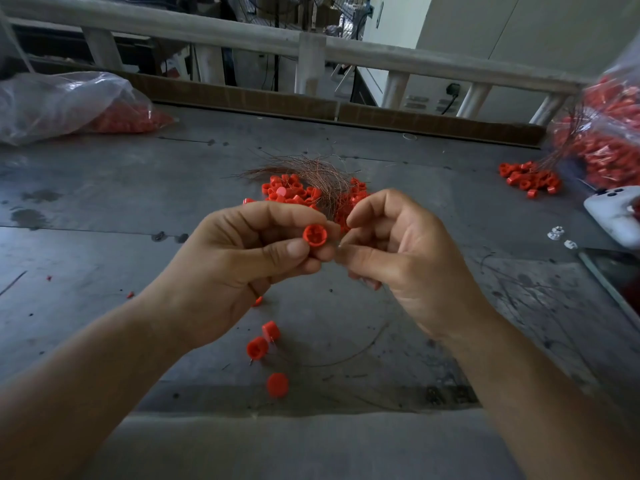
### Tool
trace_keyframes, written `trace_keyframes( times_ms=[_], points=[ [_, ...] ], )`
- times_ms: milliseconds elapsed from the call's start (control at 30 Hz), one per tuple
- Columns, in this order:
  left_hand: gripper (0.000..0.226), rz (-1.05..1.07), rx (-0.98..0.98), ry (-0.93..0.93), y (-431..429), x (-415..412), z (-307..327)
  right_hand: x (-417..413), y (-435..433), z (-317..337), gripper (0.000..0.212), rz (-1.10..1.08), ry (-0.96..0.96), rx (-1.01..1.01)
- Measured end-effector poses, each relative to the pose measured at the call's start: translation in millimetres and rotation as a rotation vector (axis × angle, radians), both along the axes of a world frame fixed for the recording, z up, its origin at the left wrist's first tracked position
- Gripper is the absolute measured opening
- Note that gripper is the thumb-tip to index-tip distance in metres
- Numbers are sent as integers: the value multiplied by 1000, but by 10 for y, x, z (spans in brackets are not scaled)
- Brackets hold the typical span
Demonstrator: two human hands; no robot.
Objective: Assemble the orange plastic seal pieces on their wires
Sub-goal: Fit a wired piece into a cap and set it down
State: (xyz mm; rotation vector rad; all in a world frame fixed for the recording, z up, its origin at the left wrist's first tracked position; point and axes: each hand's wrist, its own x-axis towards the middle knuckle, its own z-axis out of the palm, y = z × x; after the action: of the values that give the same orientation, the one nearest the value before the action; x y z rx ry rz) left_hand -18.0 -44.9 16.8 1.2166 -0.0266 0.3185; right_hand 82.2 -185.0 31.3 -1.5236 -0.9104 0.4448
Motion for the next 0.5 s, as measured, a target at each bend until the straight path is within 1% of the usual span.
trace_keyframes(
  times_ms=[100,167,267,300,367,433,500],
  points=[
    [22,-39,-19,25,-6,-7,-7,-13,27,-24,34,41,25,-48],
    [21,-58,-15,39,-15,-6,-5,-27,40,-45,36,62,-11,-87],
    [22,-27,-34,67,-28,15,-12,29,27,-43,29,46,-87,-144],
    [22,-9,-48,77,-31,22,-18,84,18,-44,25,2,-125,-170],
    [23,15,-69,94,-34,30,-25,244,-16,-63,20,-166,-235,-218],
    [22,22,-71,100,-42,29,-27,437,-65,-100,22,-359,-389,-270],
    [19,24,-68,105,-52,24,-24,587,-103,-148,21,-477,-503,-363]
  ],
)
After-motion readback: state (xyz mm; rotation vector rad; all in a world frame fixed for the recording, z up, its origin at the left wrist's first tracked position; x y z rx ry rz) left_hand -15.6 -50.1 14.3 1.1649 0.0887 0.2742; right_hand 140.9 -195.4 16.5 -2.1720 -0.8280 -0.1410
